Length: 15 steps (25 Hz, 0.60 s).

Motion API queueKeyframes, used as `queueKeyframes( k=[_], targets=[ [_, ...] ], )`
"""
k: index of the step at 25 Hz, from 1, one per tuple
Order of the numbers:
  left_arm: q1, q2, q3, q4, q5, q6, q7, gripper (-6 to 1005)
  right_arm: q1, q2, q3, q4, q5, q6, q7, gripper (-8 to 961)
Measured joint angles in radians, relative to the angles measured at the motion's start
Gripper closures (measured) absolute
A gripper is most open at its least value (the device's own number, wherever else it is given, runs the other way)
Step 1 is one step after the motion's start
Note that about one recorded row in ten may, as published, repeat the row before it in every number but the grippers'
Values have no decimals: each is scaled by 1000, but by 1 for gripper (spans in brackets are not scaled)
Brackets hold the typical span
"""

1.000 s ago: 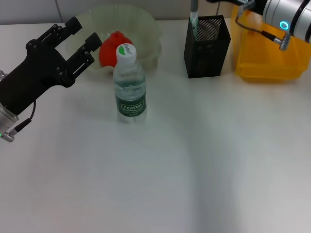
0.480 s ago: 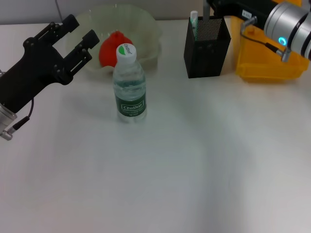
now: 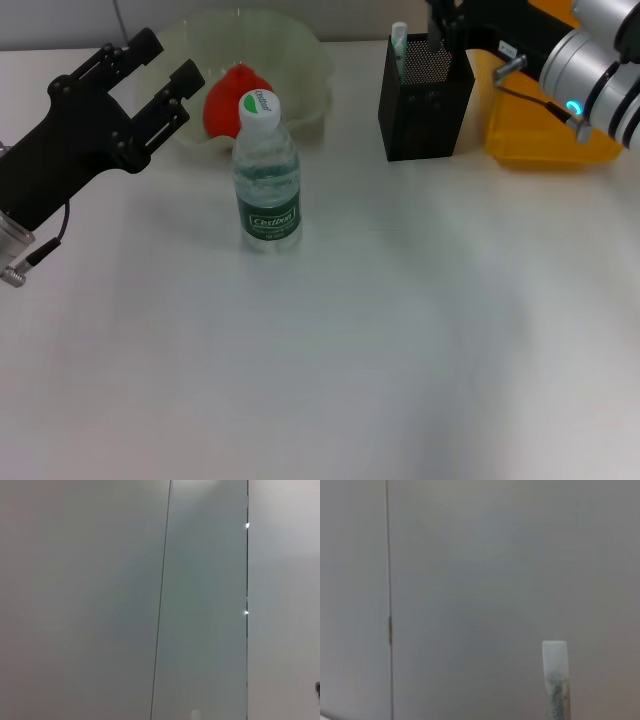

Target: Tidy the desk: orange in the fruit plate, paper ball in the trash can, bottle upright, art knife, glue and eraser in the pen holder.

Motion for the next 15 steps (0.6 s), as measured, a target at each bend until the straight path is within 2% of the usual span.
queueKeyframes(
  k=[9, 15],
  targets=[
    [-2, -2, 0, 0, 0, 2, 0, 408, 8, 1, -7, 43, 2, -13, 2, 804],
    [2, -2, 0, 0, 0, 4, 0, 408, -4, 2, -6, 36, 3, -33, 12, 724]
  ],
)
